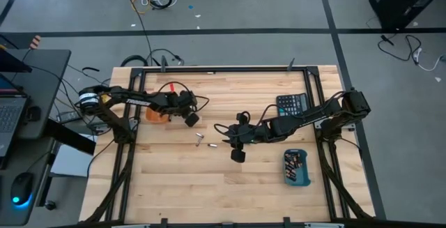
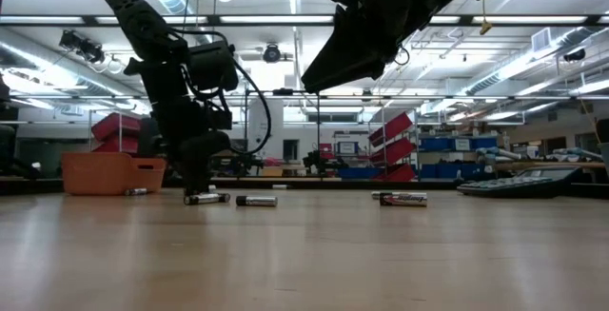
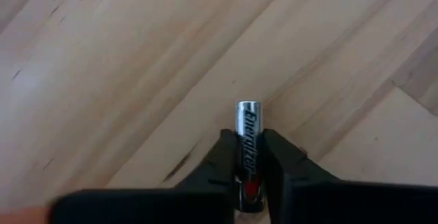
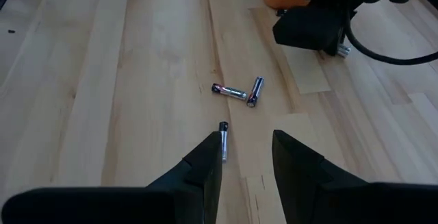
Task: Sort batteries
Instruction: Put the silver battery into the orange bin
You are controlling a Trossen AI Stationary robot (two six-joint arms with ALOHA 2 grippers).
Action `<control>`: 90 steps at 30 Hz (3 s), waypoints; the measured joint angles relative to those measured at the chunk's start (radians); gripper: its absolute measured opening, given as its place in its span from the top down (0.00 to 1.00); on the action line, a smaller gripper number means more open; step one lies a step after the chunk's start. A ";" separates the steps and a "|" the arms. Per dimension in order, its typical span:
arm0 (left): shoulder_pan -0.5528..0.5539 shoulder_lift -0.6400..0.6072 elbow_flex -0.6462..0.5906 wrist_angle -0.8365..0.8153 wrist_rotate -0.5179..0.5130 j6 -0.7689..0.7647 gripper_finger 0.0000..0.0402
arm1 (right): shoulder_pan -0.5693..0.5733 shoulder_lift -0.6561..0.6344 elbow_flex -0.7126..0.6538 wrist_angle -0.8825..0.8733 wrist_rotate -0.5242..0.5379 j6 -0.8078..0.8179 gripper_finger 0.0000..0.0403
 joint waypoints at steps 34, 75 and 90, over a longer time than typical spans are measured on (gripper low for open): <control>-0.012 -0.514 0.113 -0.750 -0.297 -0.345 0.93 | 0.007 0.008 0.000 -0.012 -0.006 -0.002 0.72; -0.388 -0.113 0.115 -0.436 -0.256 -0.575 0.67 | 0.038 0.010 0.000 0.006 -0.006 -0.010 0.72; -0.290 -0.066 0.115 -0.645 -0.289 -0.649 0.67 | 0.038 0.010 0.000 0.007 -0.006 -0.010 0.72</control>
